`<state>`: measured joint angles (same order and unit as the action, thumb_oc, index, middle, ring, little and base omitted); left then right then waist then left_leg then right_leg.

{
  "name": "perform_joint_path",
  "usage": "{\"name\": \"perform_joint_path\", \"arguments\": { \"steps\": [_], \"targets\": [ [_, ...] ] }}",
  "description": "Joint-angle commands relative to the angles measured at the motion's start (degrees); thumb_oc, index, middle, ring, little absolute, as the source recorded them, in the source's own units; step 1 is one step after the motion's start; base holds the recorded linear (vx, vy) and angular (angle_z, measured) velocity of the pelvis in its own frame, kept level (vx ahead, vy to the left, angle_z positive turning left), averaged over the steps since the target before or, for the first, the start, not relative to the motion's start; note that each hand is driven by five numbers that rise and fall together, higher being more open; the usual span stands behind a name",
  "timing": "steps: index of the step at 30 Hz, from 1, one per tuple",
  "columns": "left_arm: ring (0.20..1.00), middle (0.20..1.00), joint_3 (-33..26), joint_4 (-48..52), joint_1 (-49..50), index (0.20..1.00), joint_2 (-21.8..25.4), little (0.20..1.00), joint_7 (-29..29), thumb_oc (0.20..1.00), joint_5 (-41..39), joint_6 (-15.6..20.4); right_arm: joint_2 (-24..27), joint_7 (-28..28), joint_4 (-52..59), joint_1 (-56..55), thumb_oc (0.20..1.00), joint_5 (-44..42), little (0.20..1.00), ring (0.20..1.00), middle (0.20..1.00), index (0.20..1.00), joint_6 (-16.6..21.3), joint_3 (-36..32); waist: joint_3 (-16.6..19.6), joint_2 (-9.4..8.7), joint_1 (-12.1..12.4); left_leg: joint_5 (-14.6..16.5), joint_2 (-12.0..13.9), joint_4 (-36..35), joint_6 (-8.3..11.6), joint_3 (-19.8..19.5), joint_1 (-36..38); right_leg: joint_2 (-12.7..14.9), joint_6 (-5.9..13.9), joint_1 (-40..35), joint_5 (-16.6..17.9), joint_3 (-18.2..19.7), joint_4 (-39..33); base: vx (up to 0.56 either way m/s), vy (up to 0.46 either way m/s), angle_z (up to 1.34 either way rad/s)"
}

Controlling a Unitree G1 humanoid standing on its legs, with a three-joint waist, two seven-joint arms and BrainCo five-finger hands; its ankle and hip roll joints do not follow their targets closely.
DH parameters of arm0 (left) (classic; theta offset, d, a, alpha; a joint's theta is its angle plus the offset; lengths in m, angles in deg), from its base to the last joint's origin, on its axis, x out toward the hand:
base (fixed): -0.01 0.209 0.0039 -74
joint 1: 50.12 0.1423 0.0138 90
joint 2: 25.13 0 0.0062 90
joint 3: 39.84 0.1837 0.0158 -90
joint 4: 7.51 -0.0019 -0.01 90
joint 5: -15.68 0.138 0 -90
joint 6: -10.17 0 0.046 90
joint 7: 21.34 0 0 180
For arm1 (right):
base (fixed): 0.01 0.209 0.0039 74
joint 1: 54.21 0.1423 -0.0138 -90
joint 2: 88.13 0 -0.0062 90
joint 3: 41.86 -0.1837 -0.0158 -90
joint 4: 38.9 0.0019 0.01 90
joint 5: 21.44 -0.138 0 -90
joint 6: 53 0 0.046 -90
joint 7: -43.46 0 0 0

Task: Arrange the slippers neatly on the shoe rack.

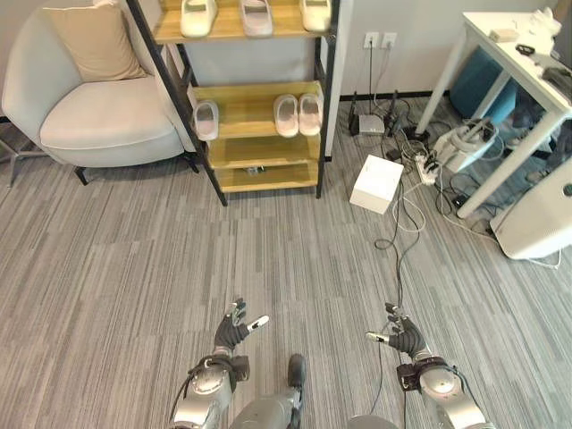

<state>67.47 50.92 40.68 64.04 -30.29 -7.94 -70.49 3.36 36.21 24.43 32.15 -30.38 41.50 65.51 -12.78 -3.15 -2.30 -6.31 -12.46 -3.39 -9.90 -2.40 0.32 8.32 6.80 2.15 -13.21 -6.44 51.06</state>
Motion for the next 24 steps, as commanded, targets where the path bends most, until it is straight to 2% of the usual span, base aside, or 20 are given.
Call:
{"name": "perform_joint_path", "arguments": {
  "steps": [1, 2, 3, 4, 5, 6, 7, 9, 10, 11, 13, 14, 15, 16, 17, 18, 19, 22, 24],
  "targets": [
    [1.000, 1.000, 1.0, 4.2, 0.3, 1.000, 1.0, 1.000, 0.8, 1.000, 1.6, 1.7, -0.2, 0.0, 0.9, 2.0, 1.000, 0.6, 1.000, 1.000, 1.000, 1.000, 1.6, -0.9, 0.7, 0.41, 1.1, 13.2, 3.1, 0.8, 2.04, -0.8, 4.2, 1.3, 0.64, -1.1, 15.5, -0.2, -9.1, 0.26, 0.086, 0.30],
    [1.000, 1.000, 1.3, 5.6, 0.2, 1.000, 1.6, 1.000, 1.3, 1.000, 2.0, 1.7, -0.1, 0.2, 1.0, 1.6, 1.000, 0.6, 1.000, 1.000, 1.000, 1.000, 1.6, -0.9, -0.2, 1.37, 1.0, 13.9, 4.0, 0.2, 1.92, -1.0, 6.3, 1.5, -0.69, 1.7, 12.2, -1.4, -8.6, 0.15, 0.038, 0.16],
    [1.000, 1.000, 1.3, 5.6, 0.2, 1.000, 1.6, 1.000, 1.3, 1.000, 2.0, 1.7, -0.1, 0.2, 1.0, 1.7, 1.000, 0.6, 1.000, 1.000, 1.000, 1.000, 1.6, -0.9, -0.2, 1.36, 1.0, 13.7, 4.0, 0.2, 1.95, -1.0, 6.3, 1.6, -0.80, 1.8, 12.2, -1.5, -8.5, 0.24, 0.033, 0.04],
    [1.000, 1.000, 1.2, 6.4, 0.2, 1.000, 1.9, 1.000, 1.5, 1.000, 1.9, 1.8, -0.1, 0.2, 1.3, 1.4, 1.000, 0.5, 1.000, 1.000, 1.000, 1.000, 1.6, -1.1, -0.6, 2.13, 1.1, 14.2, 5.0, -0.1, 2.26, -0.8, 7.4, 1.1, -1.41, 2.2, 9.5, -3.0, -12.2, 0.22, -0.072, 0.12],
    [1.000, 1.000, 1.3, 8.1, 0.3, 1.000, 2.4, 1.000, 2.1, 1.000, 1.7, 1.9, 0.1, 0.3, 2.0, 1.4, 1.000, 0.2, 1.000, 1.000, 1.000, 1.000, 1.7, -1.3, -1.3, 3.10, 1.4, 14.6, 6.6, -0.3, 3.07, -0.1, 8.1, 0.3, -2.27, 2.5, 4.6, -6.1, -21.4, 0.39, -0.196, 0.07],
    [1.000, 1.000, 1.3, 9.3, 0.7, 1.000, 2.6, 1.000, 2.5, 1.000, 1.9, 1.9, 0.2, 0.3, 1.9, 1.6, 1.000, 0.0, 1.000, 1.000, 1.000, 1.000, 1.4, -1.2, -1.7, 3.68, 1.7, 14.9, 8.3, -0.6, 4.13, 0.1, 9.0, -3.2, -1.90, 1.9, 4.9, -5.8, -35.4, 0.30, -0.191, -0.04],
    [1.000, 1.000, 1.3, 9.3, 0.7, 1.000, 2.6, 1.000, 2.5, 1.000, 1.9, 1.9, 0.2, 0.3, 1.9, 1.6, 1.000, 0.0, 1.000, 1.000, 1.000, 1.000, 1.4, -1.2, -1.7, 3.77, 1.7, 14.9, 8.4, -0.6, 4.16, 0.2, 9.0, -3.3, -1.93, 1.7, 5.2, -5.8, -35.8, 0.25, -0.203, -0.23],
    [1.000, 1.000, 0.9, 9.2, 0.3, 1.000, 2.5, 1.000, 2.4, 1.000, 2.2, 2.0, 0.4, 0.2, 1.4, 2.2, 1.000, 0.1, 1.000, 1.000, 1.000, 1.000, 1.1, -1.0, -1.7, 3.41, 2.1, 15.3, 9.2, -1.1, 5.20, 0.8, 9.6, -5.2, -0.89, 1.2, 7.5, -4.8, -47.3, 0.29, -0.227, -0.15],
    [1.000, 1.000, 1.4, 9.0, -0.9, 1.000, 2.8, 1.000, 3.0, 1.000, 2.9, 2.2, 0.7, 0.3, 1.8, 2.4, 1.000, 0.2, 1.000, 1.000, 1.000, 1.000, 1.0, -0.9, -1.4, 2.67, 1.8, 16.7, 9.4, -0.3, 6.03, 0.7, 9.8, -5.9, -0.77, 0.2, 8.2, -2.9, -51.6, 0.57, -0.395, 0.10],
    [1.000, 1.000, 1.4, 8.6, -0.9, 1.000, 2.1, 1.000, 2.8, 1.000, 3.2, 2.0, 0.6, 0.5, 1.6, 1.9, 1.000, 0.1, 1.000, 1.000, 1.000, 1.000, 1.2, -0.8, -0.6, 2.31, 1.7, 18.0, 10.1, 0.5, 6.77, 0.9, 10.9, -6.5, -1.83, -0.9, 8.6, -1.8, -51.6, 0.48, -0.324, 0.23],
    [1.000, 1.000, 1.6, 8.4, -0.8, 1.000, 1.8, 1.000, 2.9, 1.000, 3.1, 2.0, 0.7, 0.6, 1.9, 1.4, 1.000, -0.1, 1.000, 1.000, 1.000, 1.000, 1.4, -0.9, -0.1, 2.19, 1.5, 19.0, 10.6, 1.8, 7.32, 0.6, 11.2, -7.0, -2.64, -1.8, 8.1, -1.6, -51.5, 0.41, -0.300, 0.18],
    [1.000, 1.000, 1.8, 8.2, -1.1, 1.000, 1.2, 1.000, 3.0, 1.000, 2.5, 2.0, 1.3, 0.7, 2.4, 1.2, 1.000, -0.6, 1.000, 1.000, 1.000, 1.000, 2.1, -1.1, 0.2, 1.99, 1.3, 19.3, 11.7, 5.8, 8.65, 0.5, 10.5, -7.6, -4.01, -3.5, 6.9, -1.6, -51.7, 0.40, -0.319, 0.10],
    [1.000, 1.000, 1.8, 8.2, -1.1, 1.000, 1.2, 1.000, 3.0, 1.000, 2.5, 2.0, 1.3, 0.7, 2.4, 1.2, 1.000, -0.6, 1.000, 1.000, 1.000, 1.000, 2.1, -1.2, 0.2, 2.01, 1.3, 19.5, 11.7, 6.1, 8.67, 0.5, 10.5, -7.7, -4.03, -3.6, 6.9, -1.6, -51.7, 0.37, -0.312, 0.26],
    [1.000, 1.000, 1.8, 8.1, -1.2, 1.000, 0.9, 1.000, 3.0, 1.000, 1.9, 1.9, 1.5, 0.7, 2.4, 1.4, 1.000, -0.8, 1.000, 1.000, 1.000, 1.000, 2.4, -1.0, 0.3, 1.88, 1.2, 18.7, 12.0, 9.7, 9.42, 0.3, 9.5, -8.0, -4.71, -4.7, 6.4, -1.6, -52.1, 0.30, -0.248, 0.26],
    [1.000, 1.000, 1.8, 8.1, -1.4, 1.000, 0.7, 1.000, 3.1, 1.000, 0.7, 2.0, 2.1, 0.9, 3.0, 1.4, 1.000, -1.4, 1.000, 1.000, 1.000, 1.000, 2.7, -0.9, -0.3, 1.62, 1.5, 16.0, 11.5, 18.4, 10.13, -0.5, 6.6, -8.5, -5.98, -6.5, 5.6, -0.8, -52.1, 0.31, -0.248, 0.18],
    [1.000, 1.000, 1.7, 8.1, -1.3, 1.000, 0.6, 1.000, 3.1, 1.000, 0.7, 2.0, 2.1, 0.9, 3.0, 1.3, 1.000, -1.4, 1.000, 1.000, 1.000, 1.000, 2.7, -0.9, -0.3, 1.80, 1.4, 16.4, 11.7, 18.6, 10.17, -0.6, 6.6, -8.7, -5.98, -6.6, 5.3, -0.9, -51.9, 0.33, -0.244, 0.04],
    [1.000, 1.000, 1.8, 7.8, -1.6, 1.000, 0.6, 1.000, 2.9, 1.000, 0.3, 2.1, 2.7, 0.9, 3.2, 1.5, 1.000, -1.7, 1.000, 1.000, 1.000, 1.000, 2.7, -1.0, -1.2, 1.61, 1.7, 13.9, 11.1, 28.2, 10.65, -0.9, 2.9, -9.1, -6.97, -8.4, 4.5, -0.5, -52.0, 0.16, -0.107, -0.15],
    [1.000, 1.000, 1.9, 7.8, -1.8, 1.000, 0.6, 1.000, 2.7, 1.000, -0.1, 2.1, 3.0, 0.8, 3.3, 1.4, 1.000, -1.8, 1.000, 1.000, 1.000, 1.000, 2.5, -1.2, -2.0, 1.49, 1.9, 14.2, 10.8, 32.6, 10.38, -0.5, -0.9, -9.0, -7.48, -9.7, 3.6, -0.6, -51.9, 0.19, -0.123, -0.23],
    [1.000, 1.000, 1.7, 7.7, -1.8, 1.000, 0.5, 1.000, 2.7, 1.000, -0.1, 1.9, 3.3, 0.7, 3.1, 1.3, 1.000, -1.8, 1.000, 1.000, 1.000, 1.000, 2.4, -1.4, -2.4, 0.83, 1.9, 16.6, 10.0, 30.0, 9.63, 0.4, -3.1, -8.3, -7.42, -11.1, 3.0, -1.0, -52.6, 0.24, -0.096, -0.06]
  ]
}}
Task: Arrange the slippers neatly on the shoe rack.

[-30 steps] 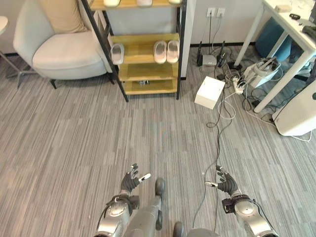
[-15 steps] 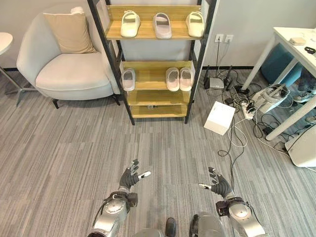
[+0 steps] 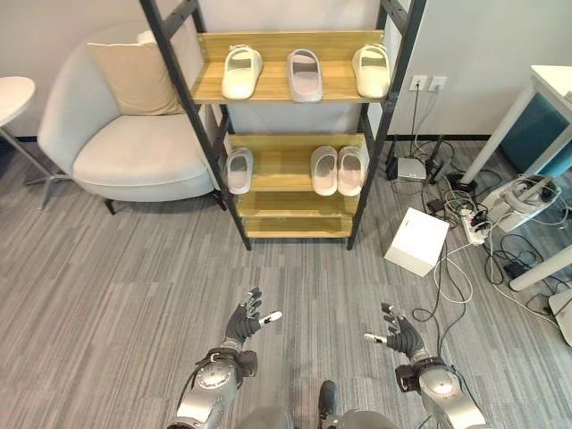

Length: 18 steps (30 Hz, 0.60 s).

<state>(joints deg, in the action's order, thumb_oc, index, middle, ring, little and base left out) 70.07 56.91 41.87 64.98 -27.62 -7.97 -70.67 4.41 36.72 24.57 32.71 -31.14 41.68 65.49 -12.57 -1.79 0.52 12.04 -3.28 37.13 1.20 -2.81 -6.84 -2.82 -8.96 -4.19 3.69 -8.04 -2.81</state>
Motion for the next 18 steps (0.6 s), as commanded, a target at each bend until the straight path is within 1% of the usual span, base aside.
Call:
{"name": "perform_joint_path", "arguments": {
  "steps": [1, 2, 3, 4, 5, 6, 7, 8, 9, 10, 11, 12, 13, 14, 15, 16, 17, 18],
  "targets": [
    [1.000, 1.000, -0.9, 1.4, -3.0, 1.000, -0.5, 1.000, -0.1, 1.000, 0.0, 2.1, 2.3, 0.1, 3.0, 0.5, 1.000, -1.1, 1.000, 1.000, 1.000, 1.000, 2.2, -1.5, -2.4, -0.94, -1.1, 0.4, 0.4, -14.1, -2.10, 1.3, 2.8, 3.2, 8.59, -5.1, -14.2, 0.3, 0.9, 0.33, -0.052, 0.04],
    [1.000, 1.000, -0.8, 0.8, -2.9, 1.000, -0.8, 1.000, -0.5, 1.000, 0.5, 1.8, 2.4, -0.1, 2.4, 0.3, 1.000, -0.9, 1.000, 1.000, 1.000, 1.000, 2.2, -1.6, -2.1, -0.97, -1.6, -1.7, -0.4, -22.8, -1.98, 1.2, 2.3, 3.4, 8.96, -5.9, -14.8, -0.5, 0.4, 0.25, -0.026, 0.08],
    [1.000, 1.000, -0.8, 0.8, -2.9, 1.000, -0.8, 1.000, -0.5, 1.000, 0.5, 1.8, 2.4, -0.1, 2.4, 0.3, 1.000, -0.9, 1.000, 1.000, 1.000, 1.000, 2.2, -1.6, -2.0, -1.14, -1.7, -2.3, -0.6, -23.7, -1.99, 1.1, 2.7, 3.6, 8.98, -5.9, -14.9, -0.6, 0.4, 0.31, 0.000, 0.27],
    [1.000, 1.000, -0.7, 0.8, -3.1, 1.000, -1.0, 1.000, -1.0, 1.000, 1.0, 1.6, 2.5, -0.5, 1.6, 0.5, 1.000, -0.7, 1.000, 1.000, 1.000, 1.000, 2.1, -1.4, -1.9, -0.71, -2.2, -6.4, -0.4, -34.1, -1.98, 0.5, 1.7, 2.9, 8.78, -6.6, -15.7, -1.3, 0.4, 0.15, 0.000, 0.35],
    [1.000, 1.000, -0.7, 0.8, -3.1, 1.000, -1.0, 1.000, -1.0, 1.000, 1.0, 1.6, 2.5, -0.5, 1.6, 0.5, 1.000, -0.7, 1.000, 1.000, 1.000, 1.000, 2.1, -1.4, -1.9, -0.76, -2.2, -6.8, -0.4, -34.9, -1.98, 0.4, 2.1, 3.0, 8.78, -6.6, -15.8, -1.4, 0.4, 0.24, 0.020, 0.50],
    [1.000, 1.000, -0.8, 0.7, -3.2, 1.000, -0.9, 1.000, -1.3, 1.000, 1.3, 1.6, 2.5, -0.8, 1.1, 0.8, 1.000, -0.5, 1.000, 1.000, 1.000, 1.000, 2.0, -1.3, -1.8, -0.51, -2.4, -7.8, -0.6, -39.7, -1.83, 0.1, 1.7, 2.6, 8.90, -6.8, -16.1, -1.6, 0.5, 0.31, 0.077, 0.35],
    [1.000, 1.000, -0.9, 0.4, -3.4, 1.000, -1.1, 1.000, -1.7, 1.000, 1.9, 1.7, 2.3, -1.2, 0.2, 1.3, 1.000, 0.2, 1.000, 1.000, 1.000, 1.000, 1.6, -1.0, -1.8, -0.25, -2.8, -7.1, -1.3, -42.1, -1.39, 0.3, -1.4, 2.1, 9.22, -8.1, -16.5, -2.0, 0.5, 0.42, 0.116, 0.28],
    [1.000, 1.000, -1.0, 0.4, -3.3, 1.000, -1.1, 1.000, -1.7, 1.000, 1.8, 1.8, 2.4, -1.1, 0.3, 1.3, 1.000, 0.5, 1.000, 1.000, 1.000, 1.000, 1.4, -0.9, -1.6, -0.22, -2.6, -7.7, -1.4, -42.1, -1.33, 0.8, -1.5, 2.0, 9.34, -8.5, -16.7, -1.6, 0.7, 0.47, 0.148, 0.35],
    [1.000, 1.000, -1.6, 0.3, -2.7, 1.000, -1.1, 1.000, -1.6, 1.000, 1.5, 1.9, 2.4, -0.6, 0.5, 1.2, 1.000, 1.1, 1.000, 1.000, 1.000, 1.000, 1.2, -0.5, -1.0, 0.02, -2.0, -8.6, -1.5, -42.1, -1.73, -0.5, -0.9, 1.9, 9.44, -8.8, -16.9, -0.8, 1.0, 0.26, 0.087, 0.20],
    [1.000, 1.000, -1.6, 0.3, -2.7, 1.000, -1.1, 1.000, -1.6, 1.000, 1.5, 1.9, 2.4, -0.6, 0.5, 1.2, 1.000, 1.1, 1.000, 1.000, 1.000, 1.000, 1.2, -0.5, -1.0, 0.02, -1.9, -8.6, -1.4, -42.1, -1.74, -0.4, -0.9, 1.9, 9.45, -8.8, -16.9, -0.8, 1.1, 0.46, 0.173, -0.08],
    [1.000, 1.000, -1.8, 0.2, -1.9, 1.000, -1.3, 1.000, -1.4, 1.000, 1.3, 1.9, 1.9, 0.1, 0.7, 1.2, 1.000, 2.2, 1.000, 1.000, 1.000, 1.000, 1.0, 0.5, 0.1, 0.15, -1.6, -11.1, -2.0, -42.1, -2.31, -1.6, 0.2, 2.4, 10.00, -9.4, -17.6, 0.0, 3.0, 0.32, 0.125, -0.47],
    [1.000, 1.000, -1.8, 0.2, -1.9, 1.000, -1.3, 1.000, -1.4, 1.000, 1.3, 1.9, 1.9, 0.1, 0.7, 1.2, 1.000, 2.2, 1.000, 1.000, 1.000, 1.000, 1.0, 0.5, 0.1, 0.13, -1.5, -11.1, -2.0, -42.1, -2.32, -1.5, 0.3, 2.5, 10.01, -9.4, -17.7, 0.1, 3.0, 0.66, 0.256, -0.53],
    [1.000, 1.000, -1.3, -0.7, -1.9, 1.000, -1.1, 1.000, -1.3, 1.000, 1.6, 1.8, 1.2, 0.9, 0.1, 1.7, 1.000, 3.4, 1.000, 1.000, 1.000, 1.000, 0.7, 1.5, 1.4, -0.29, -1.3, -12.8, -2.8, -42.1, -3.51, -2.9, 1.9, 3.8, 11.28, -8.5, -17.5, 0.7, 8.0, 0.35, 0.132, -0.35],
    [1.000, 1.000, -1.3, -0.7, -1.9, 1.000, -1.1, 1.000, -1.3, 1.000, 1.6, 1.8, 1.2, 0.9, 0.1, 1.7, 1.000, 3.4, 1.000, 1.000, 1.000, 1.000, 0.7, 1.5, 1.5, -0.31, -1.2, -12.8, -2.9, -42.1, -3.52, -2.8, 1.8, 3.8, 11.29, -8.4, -17.6, 0.7, 8.1, 0.48, 0.182, -0.24],
    [1.000, 1.000, -1.2, -0.5, -1.7, 1.000, -0.7, 1.000, -1.2, 1.000, 1.8, 1.8, 1.0, 1.3, 0.5, 1.7, 1.000, 3.5, 1.000, 1.000, 1.000, 1.000, 0.7, 1.7, 2.0, -0.50, -1.0, -12.3, -3.1, -42.1, -4.08, -2.7, 2.9, 4.5, 12.00, -7.4, -17.3, 1.1, 11.2, 0.30, 0.129, -0.14],
    [1.000, 1.000, -1.2, 0.0, -1.2, 1.000, -0.3, 1.000, -1.3, 1.000, 1.9, 1.9, 0.8, 1.6, 0.6, 1.8, 1.000, 3.7, 1.000, 1.000, 1.000, 1.000, 0.9, 2.3, 2.2, -0.68, -0.9, -11.5, -3.5, -42.0, -4.90, -2.4, 4.1, 5.8, 13.31, -5.7, -15.2, 0.7, 17.2, 0.47, 0.219, -0.27],
    [1.000, 1.000, -1.1, 0.8, -1.0, 1.000, 0.4, 1.000, -0.7, 1.000, 1.6, 1.9, 0.3, 2.0, 0.9, 2.2, 1.000, 4.0, 1.000, 1.000, 1.000, 1.000, 0.8, 2.9, 2.0, -0.86, -0.7, -10.1, -4.2, -42.1, -6.23, -1.9, 6.5, 8.1, 15.11, -1.1, -12.3, 0.0, 28.2, 0.33, 0.169, -0.27],
    [1.000, 1.000, -1.1, 0.8, -1.0, 1.000, 0.4, 1.000, -0.7, 1.000, 1.6, 1.9, 0.3, 2.0, 0.9, 2.2, 1.000, 4.0, 1.000, 1.000, 1.000, 1.000, 0.8, 2.9, 2.0, -0.91, -0.7, -10.1, -4.2, -42.1, -6.24, -1.8, 6.4, 8.2, 15.12, -1.0, -12.4, 0.1, 28.4, 0.23, 0.129, -0.11]
  ]
}}
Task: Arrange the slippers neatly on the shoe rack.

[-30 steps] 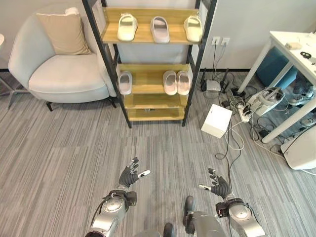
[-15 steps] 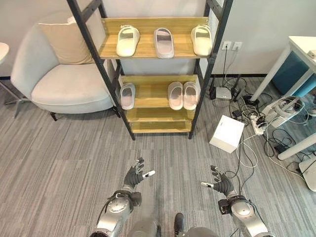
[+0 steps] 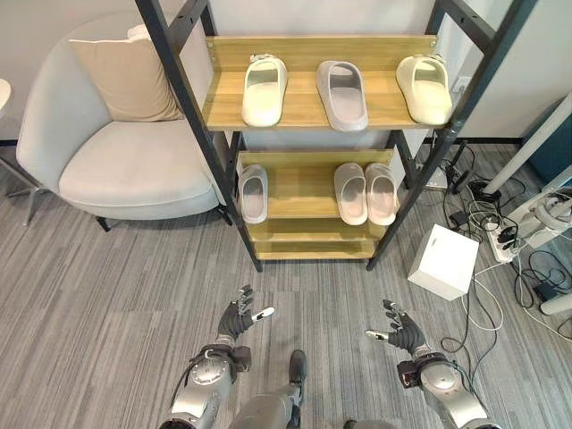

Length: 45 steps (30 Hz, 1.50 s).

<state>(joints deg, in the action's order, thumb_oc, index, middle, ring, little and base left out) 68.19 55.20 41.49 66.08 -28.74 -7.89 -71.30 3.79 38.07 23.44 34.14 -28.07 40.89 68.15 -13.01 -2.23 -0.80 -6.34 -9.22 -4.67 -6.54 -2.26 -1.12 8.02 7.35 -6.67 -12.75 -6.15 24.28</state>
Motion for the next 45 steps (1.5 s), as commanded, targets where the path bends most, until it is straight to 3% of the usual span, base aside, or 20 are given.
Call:
{"name": "perform_joint_path", "arguments": {
  "steps": [1, 3, 5, 8, 9, 13, 14, 21, 23, 24, 26, 29, 31, 34, 37, 38, 39, 40, 41, 45],
  "targets": [
    [1.000, 1.000, 1.0, 2.4, -0.7, 1.000, -0.4, 1.000, 0.6, 1.000, 1.9, 2.5, 0.7, 0.7, 1.7, 0.9, 1.000, 1.2, 1.000, 1.000, 1.000, 1.000, 1.7, 0.4, 2.1, -0.60, 0.6, 8.9, 1.3, -0.2, 0.88, -2.3, 1.9, -1.5, -0.26, 3.6, 6.9, -2.0, 6.3, 0.17, 0.073, 0.11],
    [1.000, 1.000, 1.3, 2.5, -1.0, 1.000, 0.2, 1.000, 0.9, 1.000, 2.2, 2.2, 0.0, 0.7, 1.4, 0.9, 1.000, 1.2, 1.000, 1.000, 1.000, 1.000, 1.3, 0.3, 1.4, -0.17, 0.6, 10.4, 1.5, -0.2, 0.28, -2.4, 4.5, 0.2, -0.54, 6.2, 8.3, -3.0, 10.5, 0.24, 0.061, 0.11],
    [1.000, 1.000, 1.5, 3.2, -1.2, 1.000, 0.9, 1.000, 1.4, 1.000, 2.2, 2.3, -0.3, 0.7, 1.8, 0.6, 1.000, 0.6, 1.000, 1.000, 1.000, 1.000, 1.4, -0.1, 0.6, 1.55, 0.5, 11.8, 3.4, 0.3, 0.52, -2.7, 5.8, 1.1, -2.47, 6.0, 3.9, -5.6, 1.7, 0.19, -0.035, 0.01],
    [1.000, 1.000, 1.6, 3.6, -1.4, 1.000, 1.2, 1.000, 1.6, 1.000, 2.5, 2.4, -0.2, 0.8, 2.3, 0.9, 1.000, 0.3, 1.000, 1.000, 1.000, 1.000, 1.3, -0.2, 0.2, 2.81, 0.5, 12.5, 5.1, 0.9, 0.97, -2.9, 5.9, 1.0, -2.98, 5.5, 3.5, -5.3, -7.2, 0.10, -0.117, 0.32],
    [1.000, 1.000, 1.6, 3.6, -1.6, 1.000, 1.2, 1.000, 1.4, 1.000, 3.3, 2.5, -0.3, 0.8, 2.4, 1.2, 1.000, 0.4, 1.000, 1.000, 1.000, 1.000, 0.9, -0.2, 0.2, 3.31, 0.7, 12.8, 6.0, 0.9, 1.25, -2.9, 6.1, 1.3, -2.31, 5.8, 6.2, -2.7, -16.3, 0.06, -0.092, 0.14],
    [1.000, 1.000, 1.6, 3.6, -2.4, 1.000, 1.4, 1.000, 1.0, 1.000, 4.0, 2.7, -0.4, 0.6, 2.3, 1.5, 1.000, 1.0, 1.000, 1.000, 1.000, 1.000, 0.6, -0.1, 0.0, 3.21, 1.0, 13.3, 7.0, 0.9, 1.84, -2.4, 7.0, 1.7, -1.17, 6.7, 10.5, 0.5, -22.3, 0.10, -0.232, 0.07],
    [1.000, 1.000, 1.7, 3.0, -2.5, 1.000, 1.5, 1.000, 1.6, 1.000, 4.1, 2.7, -0.5, 0.8, 2.3, 1.0, 1.000, 1.3, 1.000, 1.000, 1.000, 1.000, 0.7, -0.2, 0.6, 1.91, 1.2, 14.1, 7.1, 0.7, 2.48, -2.2, 7.8, 1.6, -0.54, 4.1, 10.2, 0.0, -26.0, 0.16, -0.316, 0.05],
    [1.000, 1.000, 2.0, -0.3, -2.4, 1.000, -0.7, 1.000, 1.2, 1.000, 3.4, 2.5, 0.3, 1.6, 2.8, -0.5, 1.000, 0.1, 1.000, 1.000, 1.000, 1.000, 1.6, -0.2, 2.2, 1.10, 0.0, 13.9, 10.5, 1.0, 5.48, -4.1, 8.3, -1.5, -2.90, 2.0, 7.4, 0.1, -25.7, 0.13, -0.327, 0.06],
    [1.000, 1.000, 2.2, -0.6, -2.7, 1.000, -1.1, 1.000, 1.1, 1.000, 2.7, 2.5, 0.9, 1.6, 2.6, -0.7, 1.000, -0.5, 1.000, 1.000, 1.000, 1.000, 1.9, -0.5, 1.9, 1.07, -0.4, 14.4, 10.4, 4.4, 6.12, -4.9, 6.8, -2.0, -4.11, 1.2, 5.9, -0.4, -25.4, 0.06, -0.232, 0.26],
    [1.000, 1.000, 2.2, -0.9, -3.0, 1.000, -1.2, 1.000, 0.9, 1.000, 2.2, 2.6, 1.9, 1.4, 2.9, -0.6, 1.000, -1.2, 1.000, 1.000, 1.000, 1.000, 2.1, -1.0, 0.4, 0.45, -0.2, 15.6, 8.8, 13.1, 6.81, -6.3, 3.0, -1.6, -5.03, 0.4, 5.0, -0.6, -25.2, 0.02, -0.084, 0.29],
    [1.000, 1.000, 2.1, -0.9, -3.3, 1.000, -1.3, 1.000, 0.9, 1.000, 2.0, 2.6, 2.3, 1.2, 3.1, -0.5, 1.000, -1.4, 1.000, 1.000, 1.000, 1.000, 2.1, -1.3, 0.0, 0.34, -0.3, 15.1, 8.2, 13.0, 6.90, -7.1, 1.4, -1.6, -5.12, -0.2, 4.7, -1.2, -26.0, 0.02, -0.039, 0.24],
    [1.000, 1.000, 2.9, -1.4, -3.6, 1.000, -1.5, 1.000, 0.2, 1.000, 3.3, 2.0, 3.1, -0.1, 2.2, 0.4, 1.000, -0.2, 1.000, 1.000, 1.000, 1.000, 1.8, -1.1, -0.1, 0.11, -0.4, 12.2, 8.8, 3.9, 5.81, -4.8, -1.3, -2.0, -4.65, -1.8, 4.4, -3.6, -27.6, 0.09, 0.044, 0.41],
    [1.000, 1.000, 2.5, -2.5, -3.0, 1.000, -1.8, 1.000, 0.4, 1.000, 2.8, 2.3, 2.6, 0.1, 1.9, 0.3, 1.000, -0.1, 1.000, 1.000, 1.000, 1.000, 1.6, -1.0, 1.2, 1.22, -0.3, 10.0, 8.6, -0.3, 5.07, -6.7, -0.1, -2.5, -4.06, -1.3, 4.6, -3.0, -27.2, 0.18, 0.199, 0.18],
    [1.000, 1.000, 3.0, -3.6, -2.2, 1.000, -1.5, 1.000, 1.2, 1.000, 3.2, 2.2, 1.6, 0.4, 1.7, 0.2, 1.000, 0.3, 1.000, 1.000, 1.000, 1.000, 1.3, -1.2, 2.4, 1.25, -0.5, 11.2, 7.1, 0.6, 3.82, -5.9, 0.9, -1.0, -2.70, -0.5, 5.0, -2.0, -24.5, 0.24, 0.290, -0.22],
    [1.000, 1.000, 2.9, -3.5, -1.4, 1.000, -0.9, 1.000, 1.2, 1.000, 3.0, 1.8, 0.2, 0.5, 1.2, 0.3, 1.000, -0.3, 1.000, 1.000, 1.000, 1.000, 0.9, -0.9, 2.1, 1.70, 0.0, 12.7, 6.6, 1.1, 2.24, -4.0, 3.0, 0.5, -0.99, 3.1, 5.7, -1.2, -15.0, 0.14, 0.206, -0.31],
    [1.000, 1.000, 3.1, -3.8, -1.7, 1.000, -0.4, 1.000, 1.1, 1.000, 3.3, 1.8, -0.5, 0.5, 1.2, 0.3, 1.000, -0.6, 1.000, 1.000, 1.000, 1.000, 0.8, -0.5, 1.2, 2.02, -0.1, 13.0, 6.7, 1.1, 1.67, -3.4, 4.3, 0.7, -0.34, 6.6, 7.7, -0.6, -7.9, 0.08, 0.134, -0.48],
    [1.000, 1.000, 3.1, -3.8, -1.7, 1.000, -0.4, 1.000, 1.1, 1.000, 3.3, 1.8, -0.5, 0.5, 1.2, 0.3, 1.000, -0.6, 1.000, 1.000, 1.000, 1.000, 0.8, -0.5, 1.3, 2.00, 0.0, 13.0, 6.7, 1.1, 1.67, -3.3, 4.3, 0.7, -0.34, 6.8, 7.6, -0.5, -7.8, 0.07, 0.090, -0.44],
    [1.000, 1.000, 2.9, -3.8, -1.8, 1.000, -0.2, 1.000, 1.0, 1.000, 3.4, 1.8, -0.8, 0.5, 1.3, 0.3, 1.000, -0.8, 1.000, 1.000, 1.000, 1.000, 0.8, -0.3, 1.0, 2.35, 0.4, 13.2, 7.0, 0.5, 1.60, -2.8, 5.4, 0.7, -0.64, 7.4, 7.7, -1.4, -8.9, 0.07, -0.027, -0.21],
    [1.000, 1.000, 3.2, -3.6, -2.0, 1.000, 0.1, 1.000, 0.9, 1.000, 3.8, 1.7, -0.8, 0.4, 1.5, 0.8, 1.000, -0.7, 1.000, 1.000, 1.000, 1.000, 0.8, 0.2, 0.6, 2.68, 0.9, 13.7, 7.4, 0.0, 1.83, -1.6, 6.3, 0.3, -1.26, 6.1, 7.8, -4.6, -16.8, 0.07, -0.027, -0.37],
    [1.000, 1.000, 3.3, -3.5, -2.5, 1.000, 0.0, 1.000, 1.1, 1.000, 3.5, 2.0, -1.0, 0.1, 0.8, 0.9, 1.000, -0.8, 1.000, 1.000, 1.000, 1.000, 0.7, 0.2, 0.9, 2.34, 0.7, 13.7, 7.6, 0.4, 2.10, -1.2, 6.5, -0.7, -1.06, 4.0, 8.6, -2.6, -24.0, 0.07, -0.111, -0.20]
  ]
}}
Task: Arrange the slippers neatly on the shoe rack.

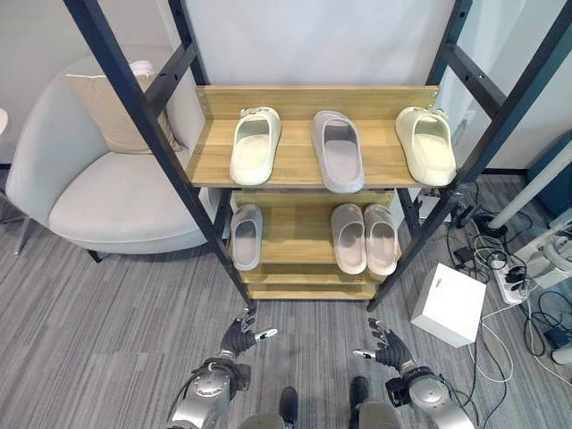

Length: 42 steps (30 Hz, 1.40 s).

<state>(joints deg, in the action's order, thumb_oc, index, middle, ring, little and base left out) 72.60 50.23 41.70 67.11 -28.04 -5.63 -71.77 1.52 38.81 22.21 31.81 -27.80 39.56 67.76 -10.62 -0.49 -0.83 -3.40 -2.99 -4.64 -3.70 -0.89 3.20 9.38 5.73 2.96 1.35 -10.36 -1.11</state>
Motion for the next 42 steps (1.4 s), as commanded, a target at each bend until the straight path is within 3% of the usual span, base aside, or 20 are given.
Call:
{"name": "perform_joint_path", "arguments": {
  "steps": [1, 8, 10, 12, 15, 20, 23, 32, 33, 42],
  "targets": [
    [1.000, 1.000, -1.2, 1.6, -2.7, 1.000, -1.2, 1.000, 0.4, 1.000, 1.0, 2.6, 1.5, -0.8, 2.0, 3.2, 1.000, -0.8, 1.000, 1.000, 1.000, 1.000, 1.9, 0.4, -1.1, 0.55, 0.8, 10.7, 1.5, 0.0, -0.67, -2.4, 2.4, -2.2, 0.63, -6.0, -5.4, 1.9, 0.4, 0.05, -0.076, 0.08],
    [1.000, 1.000, -0.7, 3.6, -1.9, 1.000, -2.0, 1.000, 0.4, 1.000, 0.3, 2.5, 2.7, -2.7, 4.3, 1.8, 1.000, 2.6, 1.000, 1.000, 1.000, 1.000, 2.3, -0.5, 0.5, 0.02, 0.3, 10.8, 2.0, -0.4, 0.17, -3.0, 3.4, -3.3, -0.64, -9.7, -5.8, 2.0, -3.9, 0.07, -0.116, 0.00],
    [1.000, 1.000, 0.0, 5.2, -2.0, 1.000, -2.8, 1.000, -1.5, 1.000, 1.3, 2.8, 7.5, -9.5, 12.6, 1.8, 1.000, 18.3, 1.000, 1.000, 1.000, 1.000, 2.7, -2.1, 0.8, 0.26, -0.2, 11.1, 2.5, -0.4, 0.60, -3.1, 4.4, -4.1, -1.06, -10.8, -7.0, 2.4, -3.9, 0.07, -0.111, 0.02],
    [1.000, 1.000, 0.4, 5.6, -2.2, 1.000, -2.8, 1.000, -1.9, 1.000, 1.6, 3.1, 8.6, -10.8, 14.9, 1.7, 1.000, 21.7, 1.000, 1.000, 1.000, 1.000, 2.7, -2.5, 0.8, 0.36, -0.4, 11.2, 2.6, -0.4, 0.63, -3.0, 4.6, -4.2, -1.14, -11.0, -7.2, 2.6, -3.9, 0.03, -0.042, 0.02],
    [1.000, 1.000, 1.6, 5.9, -2.5, 1.000, -2.7, 1.000, -2.8, 1.000, 2.9, 3.7, 12.9, -13.6, 29.5, -0.8, 1.000, 31.8, 1.000, 1.000, 1.000, 1.000, 3.9, -5.1, 1.0, 0.58, -1.6, 11.5, 3.1, -0.4, 0.90, -2.8, 5.3, -4.7, -1.36, -11.5, -7.8, 3.4, -3.9, 0.01, -0.013, 0.00],
    [1.000, 1.000, 2.0, 5.7, -2.0, 1.000, -2.6, 1.000, -3.3, 1.000, 4.0, 4.2, 15.2, -16.4, 40.1, -2.6, 1.000, 36.7, 1.000, 1.000, 1.000, 1.000, 5.7, -5.5, 1.5, 0.80, -1.8, 11.8, 3.4, -0.4, 1.11, -2.7, 5.8, -4.9, -1.42, -11.8, -8.1, 3.5, -3.9, 0.01, -0.005, -0.06],
    [1.000, 1.000, 2.9, 6.2, -1.7, 1.000, -2.3, 1.000, -3.8, 1.000, 3.9, 4.8, 16.2, -19.3, 42.9, 1.8, 1.000, 38.6, 1.000, 1.000, 1.000, 1.000, 5.7, -4.7, 2.1, 0.77, -1.2, 11.9, 3.4, -0.4, 1.15, -3.0, 6.0, -5.0, -1.47, -12.1, -8.2, 3.4, -3.9, 0.00, 0.005, -0.01],
    [1.000, 1.000, 4.1, 6.2, -1.8, 1.000, -1.7, 1.000, -1.9, 1.000, 1.1, 4.9, 16.5, -22.3, 31.1, 26.7, 1.000, 32.1, 1.000, 1.000, 1.000, 1.000, 2.8, -3.8, 2.6, -0.18, 2.2, 12.0, 2.9, -0.4, 0.77, -4.3, 5.8, -4.8, -1.60, -12.2, -7.6, 3.1, -3.9, 0.00, 0.030, 0.02],
    [1.000, 1.000, 4.2, 5.6, -1.7, 1.000, -1.5, 1.000, -1.4, 1.000, 0.5, 4.8, 17.3, -22.5, 26.4, 32.2, 1.000, 31.1, 1.000, 1.000, 1.000, 1.000, 1.7, -3.2, 2.5, -0.70, 3.5, 12.0, 2.8, -0.4, 0.69, -5.0, 5.6, -4.8, -1.59, -12.2, -7.5, 2.7, -3.9, 0.01, 0.022, 0.09],
    [1.000, 1.000, 5.4, 4.2, -0.9, 1.000, -0.3, 1.000, 1.5, 1.000, -1.5, 4.1, 20.0, -23.3, 8.6, 48.9, 1.000, 24.0, 1.000, 1.000, 1.000, 1.000, -0.9, -0.2, 1.8, -2.57, 8.0, 11.6, 2.0, -0.4, 0.72, -7.3, 4.3, -4.3, -1.32, -12.2, -7.2, 0.3, -3.9, 0.03, 0.031, 0.17]
  ]
}}
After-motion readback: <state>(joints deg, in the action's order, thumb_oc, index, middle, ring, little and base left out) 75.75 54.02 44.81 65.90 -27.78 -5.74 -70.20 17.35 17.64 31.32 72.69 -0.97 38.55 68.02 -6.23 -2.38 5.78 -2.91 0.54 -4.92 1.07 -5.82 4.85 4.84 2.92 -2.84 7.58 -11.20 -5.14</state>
